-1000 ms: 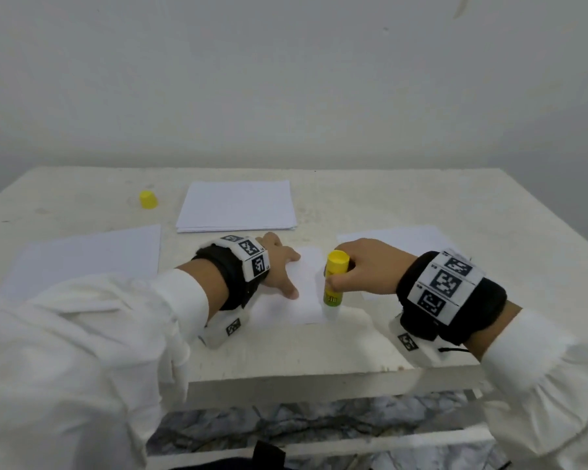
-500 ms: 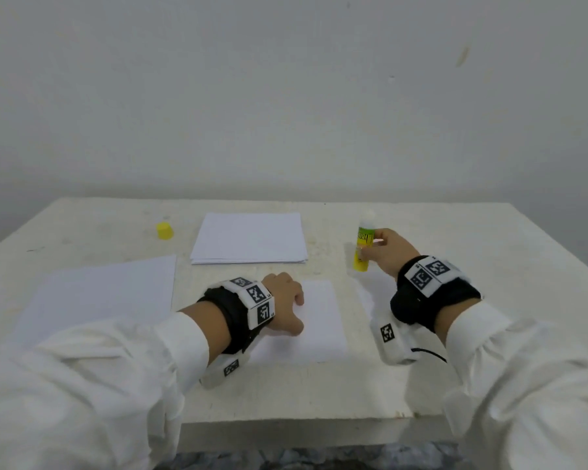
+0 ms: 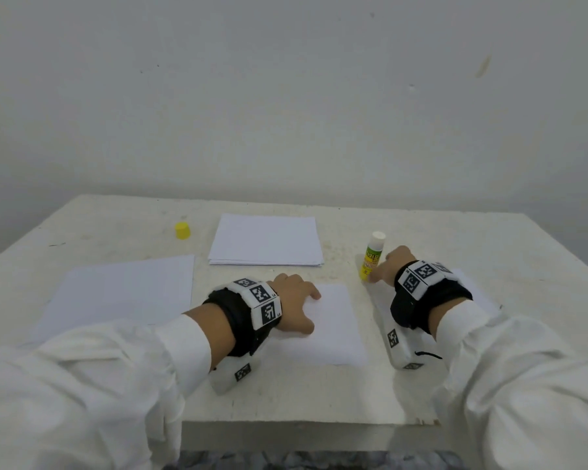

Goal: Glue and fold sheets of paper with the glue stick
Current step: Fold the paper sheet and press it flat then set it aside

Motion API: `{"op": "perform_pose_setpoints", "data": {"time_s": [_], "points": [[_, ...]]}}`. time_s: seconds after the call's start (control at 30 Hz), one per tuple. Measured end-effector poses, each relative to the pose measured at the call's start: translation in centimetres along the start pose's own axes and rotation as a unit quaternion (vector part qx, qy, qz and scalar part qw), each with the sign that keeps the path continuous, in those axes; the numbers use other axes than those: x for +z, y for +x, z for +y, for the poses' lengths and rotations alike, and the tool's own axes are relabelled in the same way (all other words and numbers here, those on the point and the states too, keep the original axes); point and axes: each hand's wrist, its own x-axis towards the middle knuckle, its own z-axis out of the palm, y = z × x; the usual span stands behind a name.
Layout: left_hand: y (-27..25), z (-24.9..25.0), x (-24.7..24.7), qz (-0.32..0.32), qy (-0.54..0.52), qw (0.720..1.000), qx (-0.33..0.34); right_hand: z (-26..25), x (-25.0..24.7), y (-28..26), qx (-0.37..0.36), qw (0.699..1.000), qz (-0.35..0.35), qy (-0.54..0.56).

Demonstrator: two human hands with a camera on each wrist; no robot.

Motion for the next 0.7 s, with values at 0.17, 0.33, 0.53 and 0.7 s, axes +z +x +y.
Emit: {"op": "perform_pose_setpoints", "data": {"time_s": [0.17,0.33,0.53,0.7], "points": [[-2.1,-4.2,-2.2,0.054,-0.051,0.997,-0.022,-0.5,-1.2,-3.6,-0.036,0.984,-0.099,-0.143],[-6.2,-13.5,-3.2,0.063,-0.034,0.986,-0.149,-7.6,1.0,-7.7,-0.202,0.952,-0.147,-0.178],[-11.1,-25.1,-2.7,-0.016,0.023,0.958,-0.287,-19.0,9.4,-9.5,-0.307,0.914,-0.106,-0.243],[-12.5,-29.1,-1.7,-0.074,0.051,0.956,-0.280,-24.7,15.0,-8.8,-0.299,0.885,-0.091,-0.344]]}}
